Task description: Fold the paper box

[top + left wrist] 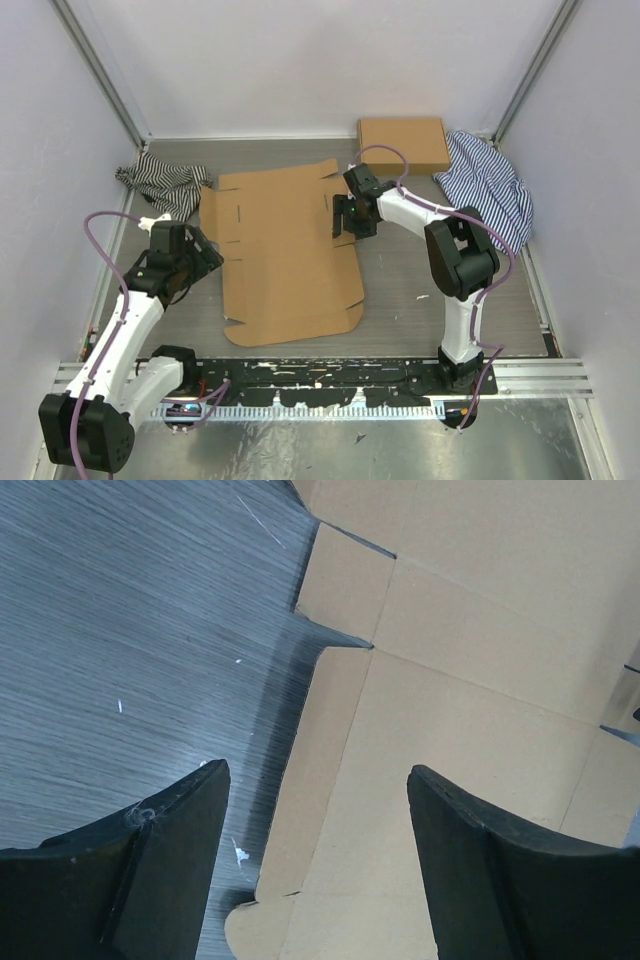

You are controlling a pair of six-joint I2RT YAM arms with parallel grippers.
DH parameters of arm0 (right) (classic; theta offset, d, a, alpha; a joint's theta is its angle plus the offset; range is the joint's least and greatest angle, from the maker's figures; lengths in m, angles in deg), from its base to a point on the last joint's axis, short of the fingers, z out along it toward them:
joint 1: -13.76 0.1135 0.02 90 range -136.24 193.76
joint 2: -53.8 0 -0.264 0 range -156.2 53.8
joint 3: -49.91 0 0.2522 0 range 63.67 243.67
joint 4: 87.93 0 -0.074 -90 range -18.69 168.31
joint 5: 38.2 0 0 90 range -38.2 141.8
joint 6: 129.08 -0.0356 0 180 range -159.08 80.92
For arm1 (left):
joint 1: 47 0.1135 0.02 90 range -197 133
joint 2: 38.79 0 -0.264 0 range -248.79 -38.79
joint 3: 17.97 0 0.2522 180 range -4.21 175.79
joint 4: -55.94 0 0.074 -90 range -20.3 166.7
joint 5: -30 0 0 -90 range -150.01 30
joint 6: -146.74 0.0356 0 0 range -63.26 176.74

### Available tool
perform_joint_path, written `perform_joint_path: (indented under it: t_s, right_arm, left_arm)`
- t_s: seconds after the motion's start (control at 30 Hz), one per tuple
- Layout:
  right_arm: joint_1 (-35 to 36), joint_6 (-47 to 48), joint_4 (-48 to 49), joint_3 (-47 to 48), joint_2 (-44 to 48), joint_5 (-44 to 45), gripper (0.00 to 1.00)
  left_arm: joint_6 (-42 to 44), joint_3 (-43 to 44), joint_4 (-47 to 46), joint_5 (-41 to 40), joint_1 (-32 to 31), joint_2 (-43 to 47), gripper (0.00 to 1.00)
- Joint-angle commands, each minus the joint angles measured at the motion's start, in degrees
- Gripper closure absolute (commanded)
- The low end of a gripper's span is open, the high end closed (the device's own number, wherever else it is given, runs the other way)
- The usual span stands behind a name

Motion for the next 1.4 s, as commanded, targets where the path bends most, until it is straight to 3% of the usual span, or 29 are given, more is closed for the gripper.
perform_joint_path:
  t_s: [0.0,0.33,0.63,0.93,1.37]
  right_arm:
    - [0.40,-0.80,0.76,2.52,0.83,0.33,0.30]
    - [0.51,-1.03,1.23,3.75,-1.77,-2.46,0.35]
    - [0.97,-0.99,1.29,2.98,-0.35,-2.76,0.55]
    - [2.68,-1.12,-0.23,5.79,2.36,-2.72,0.55]
    - [6.71,-1.38,-3.39,11.59,-0.80,1.13,0.55]
  left_arm:
    - [0.22,-0.94,-1.49,-0.61,0.08,1.14,0.22]
    - [0.37,-0.92,-1.12,-0.05,0.07,0.92,0.22]
    - [0.31,-0.97,-0.63,-0.09,0.09,1.40,0.22]
    - [-0.17,-1.97,-1.28,0.35,0.07,1.36,0.22]
    - [-0.92,-3.01,-1.93,1.53,0.07,1.06,0.22]
